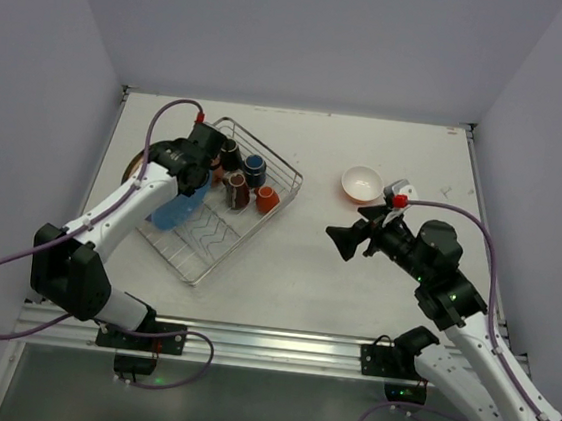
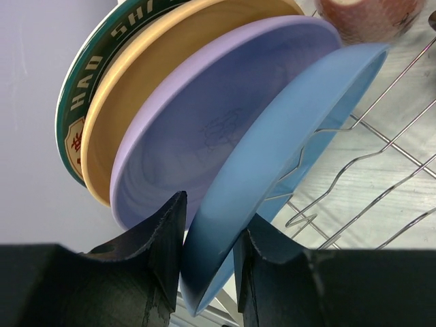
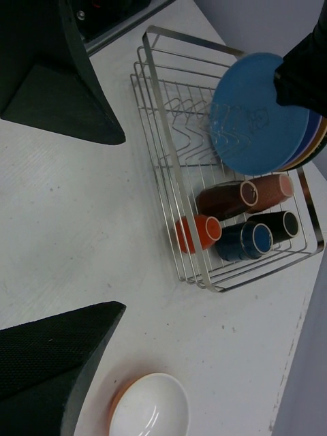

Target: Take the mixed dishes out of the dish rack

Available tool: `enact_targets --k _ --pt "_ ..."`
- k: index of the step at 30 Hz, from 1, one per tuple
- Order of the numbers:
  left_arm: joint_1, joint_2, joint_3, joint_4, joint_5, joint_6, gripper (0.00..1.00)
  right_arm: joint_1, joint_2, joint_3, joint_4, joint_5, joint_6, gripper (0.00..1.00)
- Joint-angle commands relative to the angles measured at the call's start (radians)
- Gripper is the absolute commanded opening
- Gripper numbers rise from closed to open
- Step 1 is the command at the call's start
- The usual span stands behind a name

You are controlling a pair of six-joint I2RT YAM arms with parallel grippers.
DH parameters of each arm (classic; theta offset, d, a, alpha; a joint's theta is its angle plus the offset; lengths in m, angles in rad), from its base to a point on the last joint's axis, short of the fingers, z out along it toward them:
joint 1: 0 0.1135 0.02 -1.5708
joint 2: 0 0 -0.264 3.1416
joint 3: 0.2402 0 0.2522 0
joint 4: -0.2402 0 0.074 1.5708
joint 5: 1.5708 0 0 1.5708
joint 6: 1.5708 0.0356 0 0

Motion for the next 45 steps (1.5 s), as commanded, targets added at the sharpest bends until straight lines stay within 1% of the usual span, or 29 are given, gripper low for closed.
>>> enact_targets --k 1,7,11,13,16,23,25,27,31,35,40,45 --pt "-0.005 -0.016 0.059 0.016 -0.055 -0.025 0.0 0.0 -0.035 -0.014 0.071 -0.055 -0.017 0.99" --pt "-0.007 -0.03 0.067 0.023 -0.035 -0.019 0.0 0.0 -0.03 -0.013 0.07 -0.062 -0.017 0.99" --pt "-0.01 -0.033 0.107 0.002 0.047 0.013 0.0 0.0 -0.043 -0.017 0.074 -0.065 -0.014 0.99" --pt "-0.012 -0.03 0.13 -0.018 0.055 0.018 0.0 0.0 -0.053 -0.022 0.082 -0.066 -0.014 0.99" --pt "-0.016 -0.022 0.151 -0.03 0.032 0.023 0.0 0.0 -0.056 -0.023 0.085 -0.062 -0.009 0.99" --pt "-0.019 -0.017 0.133 -0.024 -0.073 0.041 0.0 0.0 -0.053 -0.026 0.099 -0.064 -0.007 0.99" --pt "-0.021 -0.011 0.151 -0.038 -0.08 0.053 0.0 0.0 -0.055 -0.03 0.108 -0.049 -0.004 0.99" --pt "-0.025 0.002 0.205 -0.061 -0.086 0.053 0.0 0.0 -0.055 -0.028 0.11 -0.036 -0.004 0.99" --pt "-0.025 0.024 0.309 -0.159 -0.11 0.021 0.0 0.0 -0.064 -0.033 0.107 -0.026 -0.003 0.99" --pt "-0.03 -0.002 0.332 -0.172 -0.011 0.027 0.0 0.0 -0.072 -0.036 0.113 -0.012 -0.003 0.99" --pt "-0.042 -0.036 0.299 -0.139 0.023 0.044 0.0 0.0 -0.063 -0.034 0.116 -0.006 -0.001 0.99" --pt "-0.044 -0.037 0.323 -0.126 0.071 0.029 0.0 0.0 -0.049 -0.033 0.111 0.011 0.003 0.99"
